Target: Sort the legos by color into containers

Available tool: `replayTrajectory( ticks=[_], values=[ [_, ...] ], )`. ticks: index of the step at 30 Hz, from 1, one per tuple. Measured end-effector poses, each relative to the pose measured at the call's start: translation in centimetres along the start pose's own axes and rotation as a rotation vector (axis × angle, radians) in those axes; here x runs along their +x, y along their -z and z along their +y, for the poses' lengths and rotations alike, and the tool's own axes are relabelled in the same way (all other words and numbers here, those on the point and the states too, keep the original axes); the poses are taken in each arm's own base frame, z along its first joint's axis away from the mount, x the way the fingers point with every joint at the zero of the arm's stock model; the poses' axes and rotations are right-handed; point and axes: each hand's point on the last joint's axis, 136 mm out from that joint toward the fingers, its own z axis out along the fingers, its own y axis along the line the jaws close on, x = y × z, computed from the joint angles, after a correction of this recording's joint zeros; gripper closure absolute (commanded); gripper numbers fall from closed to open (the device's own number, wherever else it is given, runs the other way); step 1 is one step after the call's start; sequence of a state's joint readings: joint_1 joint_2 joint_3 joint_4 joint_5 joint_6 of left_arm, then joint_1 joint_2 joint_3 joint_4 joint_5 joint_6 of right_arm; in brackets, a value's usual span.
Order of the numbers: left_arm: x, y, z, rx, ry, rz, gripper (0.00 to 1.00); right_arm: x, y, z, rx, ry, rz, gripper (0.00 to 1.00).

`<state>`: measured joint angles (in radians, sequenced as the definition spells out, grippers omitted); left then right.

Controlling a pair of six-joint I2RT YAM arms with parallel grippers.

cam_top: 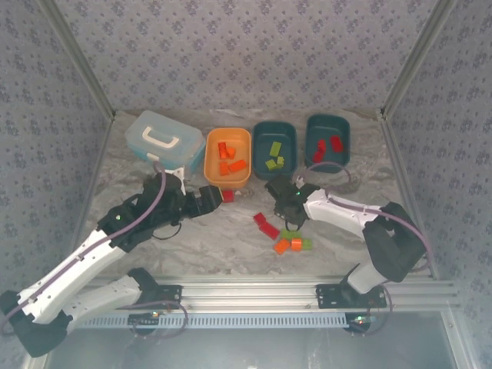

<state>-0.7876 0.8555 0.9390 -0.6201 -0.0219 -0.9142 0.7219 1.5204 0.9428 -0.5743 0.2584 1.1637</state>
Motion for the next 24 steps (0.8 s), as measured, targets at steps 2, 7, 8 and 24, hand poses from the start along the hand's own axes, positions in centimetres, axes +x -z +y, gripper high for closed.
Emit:
replayTrajectory(
  ticks=[2,7,8,24],
  values=[
    [0.0,-0.2,-0.2,0.011,0.004,0.001,0.05,-2.7,1.7,1.8,-0.044,0.012,-0.053,0.78],
    [0.0,-2.0,-1.1,0.033,0.006,0.026,0.05,-11.9,5.3,5.8,-0.136,-0.007,-0.204,0.78],
    [0.0,-2.4,-1.2,0.036,0.010,0.033,0.05,-13.4,5.3,6.4,-0.142,-0.010,-0.224,0.78],
    [-2.6,-5.1,-1.2,0.071,0.067,0.013,0.05,-22.3,-8.2,11.6,0.033,0.027,-0.198,0.77]
  ],
)
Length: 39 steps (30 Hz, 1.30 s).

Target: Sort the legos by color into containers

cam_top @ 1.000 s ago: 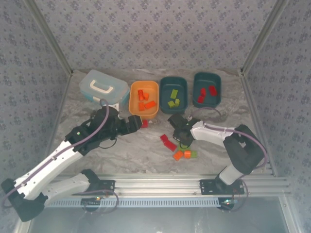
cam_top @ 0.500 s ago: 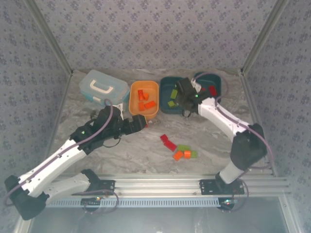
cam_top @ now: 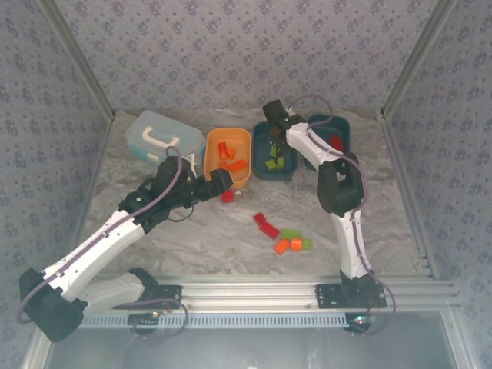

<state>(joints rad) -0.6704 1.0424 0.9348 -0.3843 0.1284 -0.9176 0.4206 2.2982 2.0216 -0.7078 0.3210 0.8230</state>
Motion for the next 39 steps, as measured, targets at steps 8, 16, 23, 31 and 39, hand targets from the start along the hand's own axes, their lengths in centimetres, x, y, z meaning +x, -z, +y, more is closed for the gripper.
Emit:
replayTrajectory(
  ticks=[8,16,23,31,39],
  values=[
    [0.0,-0.1,-0.3,0.013,0.000,0.007,0.05,1.0,-1.4,-2.5,0.106,-0.027,0.047,0.72],
    [0.1,-0.2,-0.4,0.020,-0.001,0.011,0.05,0.5,-1.0,-2.0,0.084,-0.032,0.054,0.41],
    [2.4,-0.6,-0.2,-0.008,-0.074,0.080,0.07,0.0,2.1,0.0,0.026,0.035,0.025,0.37],
    [8.7,-2.6,0.2,-0.094,-0.318,0.281,0.12,-1.9,21.6,0.3,-0.302,0.119,-0.186,0.35],
    [14.7,-6.2,-0.9,-0.142,-0.579,0.449,0.17,6.0,34.5,-6.8,-0.641,0.249,-0.189,0.25]
  ],
)
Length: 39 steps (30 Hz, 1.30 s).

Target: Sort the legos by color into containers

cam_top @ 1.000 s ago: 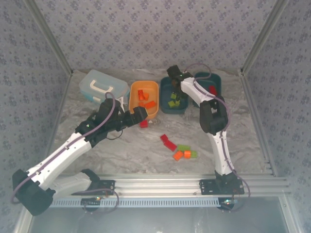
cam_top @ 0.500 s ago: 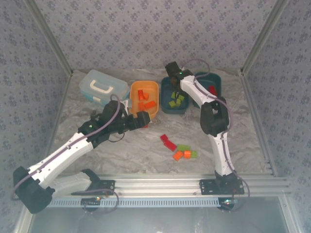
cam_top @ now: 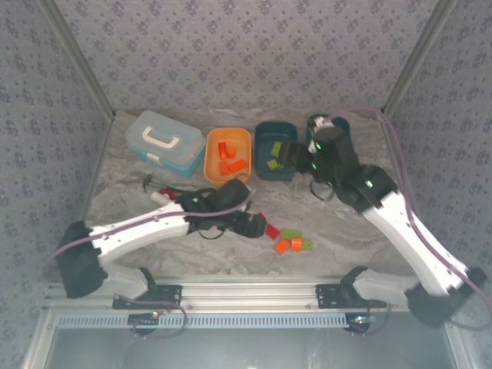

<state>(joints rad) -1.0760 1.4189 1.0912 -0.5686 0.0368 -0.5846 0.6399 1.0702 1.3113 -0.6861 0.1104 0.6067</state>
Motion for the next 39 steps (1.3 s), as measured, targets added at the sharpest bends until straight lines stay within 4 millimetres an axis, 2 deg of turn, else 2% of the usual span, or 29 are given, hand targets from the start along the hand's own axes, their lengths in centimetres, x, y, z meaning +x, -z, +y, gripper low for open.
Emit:
replayTrajectory(
  ticks=[1,5,7,10,13,18,26,33,35,39],
  values=[
    [0.2,-0.9,-0.9,-0.011,-0.043,0.018,0.17,1.6,1.1,-0.5,-0.029,0.006,0.027,0.21],
    [1.5,-4.3,-3.4,-0.058,-0.176,0.081,0.21,7.0,4.9,-1.6,-0.142,0.010,0.118,0.20],
    [2.2,-5.9,-3.9,-0.082,-0.214,0.113,0.22,8.7,6.6,-1.6,-0.202,0.009,0.140,0.20],
    [2.8,-7.9,-4.3,-0.123,-0.246,0.152,0.24,9.9,8.9,-1.0,-0.298,-0.001,0.149,0.18],
    [2.8,-9.6,-4.6,-0.163,-0.261,0.182,0.26,10.4,10.2,-0.3,-0.368,-0.001,0.154,0.17],
    [3.7,-11.5,-4.0,-0.205,-0.252,0.232,0.29,10.6,10.5,0.0,-0.388,0.005,0.172,0.16],
    [4.9,-13.0,-3.0,-0.245,-0.228,0.279,0.39,9.8,11.1,0.6,-0.406,0.015,0.152,0.16],
    [4.5,-13.8,-3.7,-0.234,-0.221,0.276,0.42,9.9,11.0,0.6,-0.404,0.018,0.160,0.16],
    [4.2,-14.0,-4.0,-0.228,-0.218,0.272,0.46,9.9,11.0,0.3,-0.391,0.018,0.157,0.16],
    [4.0,-14.6,-4.6,-0.214,-0.217,0.276,0.61,9.1,11.5,-0.1,-0.360,0.027,0.125,0.16]
  ],
)
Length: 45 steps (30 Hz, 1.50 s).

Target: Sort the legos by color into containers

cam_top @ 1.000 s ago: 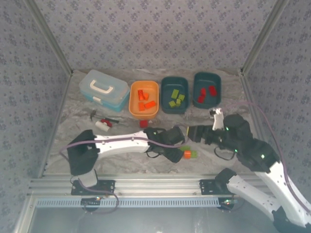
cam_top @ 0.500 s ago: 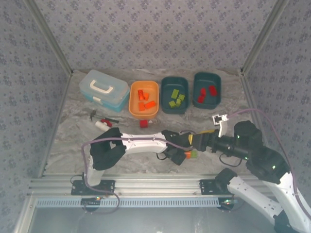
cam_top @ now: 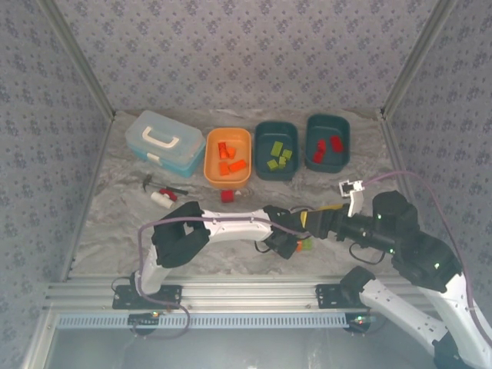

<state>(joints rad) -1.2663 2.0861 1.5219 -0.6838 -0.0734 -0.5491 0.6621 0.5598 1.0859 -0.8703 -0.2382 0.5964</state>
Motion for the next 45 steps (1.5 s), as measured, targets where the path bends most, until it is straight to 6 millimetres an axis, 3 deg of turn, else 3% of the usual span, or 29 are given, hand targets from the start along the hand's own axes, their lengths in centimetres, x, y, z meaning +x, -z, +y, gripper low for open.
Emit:
replayTrajectory(
  ticks=[3,11,14,17,19,22,28,32,37,40,45],
  values=[
    [-0.2,0.0,-0.2,0.000,0.000,0.003,0.69,-0.6,0.4,0.1,0.011,0.009,-0.023,0.16],
    [-0.1,0.7,0.3,-0.013,0.020,-0.006,0.72,-0.4,0.5,-0.5,0.039,0.014,-0.021,0.16],
    [0.2,2.5,1.2,-0.011,0.043,-0.026,0.72,-0.4,0.5,-0.3,0.031,0.022,-0.019,0.16],
    [-0.5,5.9,2.7,0.017,0.088,-0.073,0.71,-0.5,0.5,0.4,-0.008,0.038,-0.018,0.16],
    [-1.9,8.4,4.2,0.042,0.136,-0.125,0.71,-0.9,0.4,1.2,-0.044,0.054,-0.025,0.16],
    [-4.4,11.8,8.3,0.064,0.237,-0.211,0.71,-1.5,0.0,2.0,-0.078,0.082,-0.033,0.17],
    [-8.4,13.9,17.3,0.036,0.408,-0.291,0.71,-3.0,-3.8,2.2,-0.084,0.114,-0.029,0.18],
    [-11.7,13.8,22.1,0.008,0.467,-0.330,0.72,-3.4,-8.0,2.1,-0.047,0.154,0.005,0.18],
    [-16.0,11.9,26.2,-0.026,0.494,-0.353,0.74,-2.7,-12.5,2.3,0.005,0.206,0.072,0.18],
    [-18.3,10.2,28.4,-0.040,0.512,-0.358,0.73,-2.6,-13.5,2.5,0.013,0.221,0.076,0.18],
    [-20.8,7.9,31.9,-0.063,0.536,-0.355,0.73,-3.4,-13.4,2.9,0.004,0.224,0.036,0.18]
  ],
)
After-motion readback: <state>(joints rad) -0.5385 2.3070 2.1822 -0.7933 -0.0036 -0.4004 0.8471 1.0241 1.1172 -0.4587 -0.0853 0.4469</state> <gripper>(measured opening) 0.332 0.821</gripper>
